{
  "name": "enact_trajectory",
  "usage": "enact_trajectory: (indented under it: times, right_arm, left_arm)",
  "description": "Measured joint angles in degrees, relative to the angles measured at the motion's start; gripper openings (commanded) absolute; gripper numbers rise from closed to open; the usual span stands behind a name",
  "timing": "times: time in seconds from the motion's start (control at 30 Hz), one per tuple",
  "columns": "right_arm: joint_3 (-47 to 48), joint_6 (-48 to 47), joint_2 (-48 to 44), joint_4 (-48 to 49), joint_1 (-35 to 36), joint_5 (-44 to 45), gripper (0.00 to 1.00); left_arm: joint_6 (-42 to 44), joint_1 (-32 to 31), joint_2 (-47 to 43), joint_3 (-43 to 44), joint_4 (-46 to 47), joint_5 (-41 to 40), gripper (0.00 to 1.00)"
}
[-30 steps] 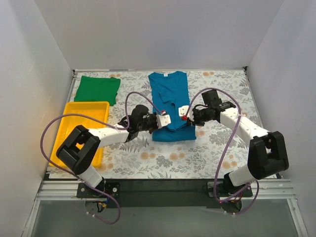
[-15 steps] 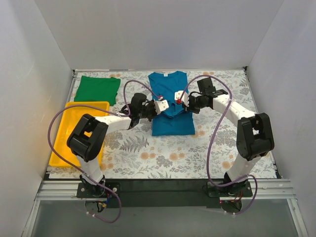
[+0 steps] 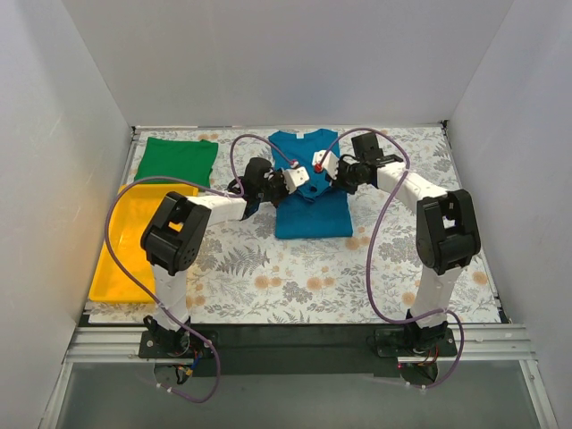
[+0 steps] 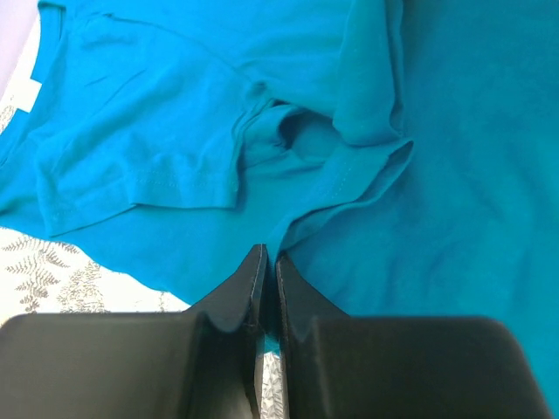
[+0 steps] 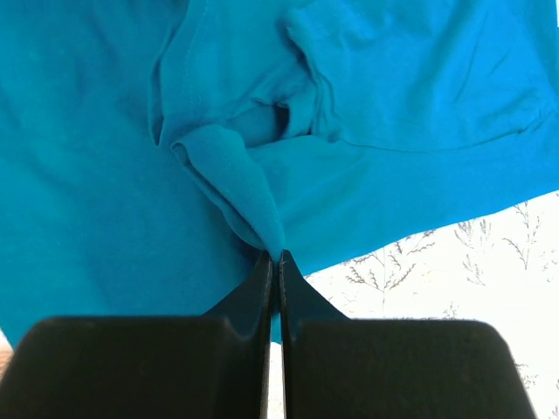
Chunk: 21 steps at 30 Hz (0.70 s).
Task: Fold and stack the t-shirts
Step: Fold the tshirt
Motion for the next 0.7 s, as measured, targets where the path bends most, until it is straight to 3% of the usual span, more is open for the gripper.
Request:
enact_trajectory:
  times: [0.7]
  right_arm:
    - [3.04,3.26,3.65,2.14,0.0,1.9,0.04]
  left_arm:
    - [-0.9,0.72,1.81,1.64,-0.31,-2.47,0.0]
